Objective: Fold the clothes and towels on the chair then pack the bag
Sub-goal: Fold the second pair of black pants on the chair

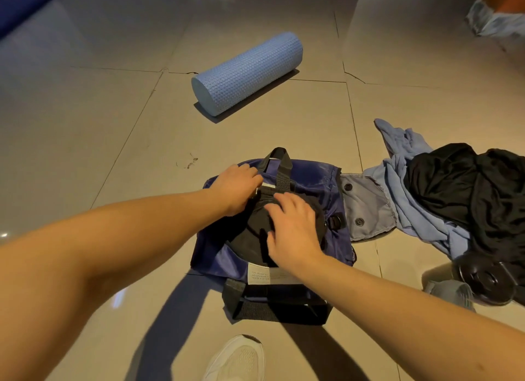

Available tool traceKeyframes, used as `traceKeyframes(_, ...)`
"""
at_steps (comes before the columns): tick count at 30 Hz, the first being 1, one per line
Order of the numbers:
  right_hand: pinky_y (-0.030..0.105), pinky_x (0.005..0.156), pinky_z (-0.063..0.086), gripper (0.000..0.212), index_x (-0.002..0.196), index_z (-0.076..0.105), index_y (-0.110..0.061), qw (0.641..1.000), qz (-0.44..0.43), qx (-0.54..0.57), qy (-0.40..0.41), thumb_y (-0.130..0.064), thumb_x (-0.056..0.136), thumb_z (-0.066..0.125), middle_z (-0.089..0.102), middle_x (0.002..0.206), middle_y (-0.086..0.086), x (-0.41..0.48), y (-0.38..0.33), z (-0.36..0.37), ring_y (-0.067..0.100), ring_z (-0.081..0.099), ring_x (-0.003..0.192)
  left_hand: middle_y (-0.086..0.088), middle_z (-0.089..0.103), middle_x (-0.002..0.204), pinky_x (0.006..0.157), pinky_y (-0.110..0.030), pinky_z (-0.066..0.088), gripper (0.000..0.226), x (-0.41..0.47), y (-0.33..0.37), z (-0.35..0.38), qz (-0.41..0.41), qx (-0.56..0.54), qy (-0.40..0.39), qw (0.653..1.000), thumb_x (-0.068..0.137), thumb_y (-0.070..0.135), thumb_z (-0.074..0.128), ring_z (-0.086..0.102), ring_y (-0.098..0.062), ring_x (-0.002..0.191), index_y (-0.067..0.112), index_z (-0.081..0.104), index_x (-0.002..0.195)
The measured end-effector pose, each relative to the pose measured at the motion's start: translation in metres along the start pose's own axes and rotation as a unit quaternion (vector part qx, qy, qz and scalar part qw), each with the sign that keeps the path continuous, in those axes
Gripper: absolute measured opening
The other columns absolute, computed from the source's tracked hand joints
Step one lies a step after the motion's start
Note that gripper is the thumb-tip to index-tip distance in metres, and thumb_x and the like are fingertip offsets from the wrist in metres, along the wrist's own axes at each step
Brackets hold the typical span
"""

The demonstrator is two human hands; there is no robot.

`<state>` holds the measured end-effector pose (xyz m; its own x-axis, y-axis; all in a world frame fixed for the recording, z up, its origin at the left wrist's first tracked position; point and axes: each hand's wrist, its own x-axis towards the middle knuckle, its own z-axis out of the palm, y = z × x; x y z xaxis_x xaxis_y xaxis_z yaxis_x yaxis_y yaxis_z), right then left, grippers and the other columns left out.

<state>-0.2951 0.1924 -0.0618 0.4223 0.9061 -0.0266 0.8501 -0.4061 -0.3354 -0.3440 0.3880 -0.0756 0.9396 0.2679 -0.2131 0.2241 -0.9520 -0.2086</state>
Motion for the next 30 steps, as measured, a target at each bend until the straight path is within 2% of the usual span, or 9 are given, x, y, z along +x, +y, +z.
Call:
traceKeyframes(2,0.053,0.124,0.013,0.052,0.137,0.058,-0.016,0.999,-0.023,-0.032,-0.034,-0.022,0.086,0.068,0.041,0.156,0.009,0.004,-0.006,0.008,0.033,0.024,0.15,-0.006,0.052,0.132,0.099,-0.037,0.04,0.053,0.007,-0.001,0.009,0.009,0.057,-0.043,0.997,0.088,0.035,0.071,0.045,-0.026,0.121,0.02,0.05,0.134)
traceKeyframes(7,0.065,0.122,0.001,0.067,0.151,0.038,-0.02,0.985,0.0,-0.086,-0.149,-0.029,0.091,0.067,0.009,0.169,0.009,0.014,-0.007,0.02,0.036,-0.003,0.156,-0.01,0.045,0.143,0.102,-0.039,0.04,0.063,0.01,-0.004,0.027,0.025,0.113,-0.053,0.992,0.089,0.029,0.074,0.043,-0.028,0.127,0.016,0.043,0.143)
traceKeyframes(11,0.069,0.121,0.004,0.077,0.158,0.025,-0.02,0.978,0.024,-0.083,-0.19,-0.031,0.093,0.065,-0.001,0.171,0.009,0.023,0.001,0.026,0.038,-0.01,0.156,-0.008,0.046,0.141,0.098,-0.036,0.043,0.056,0.014,-0.016,0.037,0.042,0.137,-0.038,0.989,0.093,0.028,0.071,0.044,-0.026,0.125,0.017,0.044,0.141)
traceKeyframes(16,0.069,0.12,0.01,0.086,0.162,0.012,-0.021,0.971,0.052,-0.058,-0.226,-0.028,0.095,0.065,-0.013,0.17,0.008,0.032,0.006,0.033,0.039,-0.016,0.154,-0.011,0.042,0.138,0.1,-0.039,0.046,0.071,0.01,-0.026,0.044,0.021,0.118,-0.081,0.989,0.085,0.032,0.075,0.044,-0.029,0.124,0.016,0.035,0.142)
traceKeyframes(20,0.066,0.118,0.023,0.098,0.163,-0.002,-0.023,0.965,0.077,-0.058,-0.242,-0.03,0.095,0.068,-0.022,0.168,0.008,0.042,0.008,0.036,0.041,-0.02,0.153,-0.01,0.048,0.133,0.089,-0.037,0.049,0.047,0.013,-0.023,0.044,0.019,0.102,-0.052,0.993,0.096,0.025,0.064,0.05,-0.029,0.115,0.015,0.041,0.135)
traceKeyframes(22,0.064,0.117,0.026,0.103,0.163,-0.007,-0.025,0.964,0.085,-0.075,-0.24,-0.034,0.094,0.069,-0.024,0.168,0.008,0.048,0.011,0.037,0.041,-0.018,0.154,-0.009,0.051,0.13,0.084,-0.037,0.048,0.035,0.018,-0.025,0.039,0.027,0.086,-0.048,0.995,0.102,0.025,0.055,0.053,-0.029,0.112,0.015,0.043,0.134)
traceKeyframes(26,0.063,0.116,0.026,0.106,0.163,-0.009,-0.024,0.961,0.088,-0.1,-0.242,-0.039,0.093,0.07,-0.02,0.169,0.009,0.056,0.015,0.038,0.041,-0.013,0.155,-0.007,0.058,0.124,0.078,-0.039,0.049,0.033,0.026,-0.032,0.028,0.008,0.003,-0.057,0.998,0.103,0.038,0.051,0.059,-0.029,0.109,0.02,0.05,0.131)
traceKeyframes(28,0.063,0.115,0.027,0.104,0.163,-0.008,-0.023,0.964,0.079,-0.106,-0.233,-0.04,0.093,0.068,-0.018,0.169,0.01,0.052,0.012,0.04,0.041,-0.011,0.155,-0.007,0.065,0.114,0.075,-0.037,0.048,0.032,0.029,-0.034,0.019,-0.053,-0.059,-0.039,0.996,0.105,0.043,0.043,0.063,-0.029,0.102,0.02,0.06,0.121)
traceKeyframes(30,0.064,0.115,0.026,0.105,0.163,-0.008,-0.022,0.965,0.052,-0.125,-0.224,-0.04,0.093,0.068,-0.017,0.169,0.011,0.044,0.006,0.045,0.041,-0.012,0.155,-0.008,0.069,0.104,0.076,-0.037,0.051,0.039,0.033,-0.032,0.012,-0.147,-0.166,-0.02,0.975,0.105,0.045,0.039,0.064,-0.03,0.093,0.019,0.067,0.109)
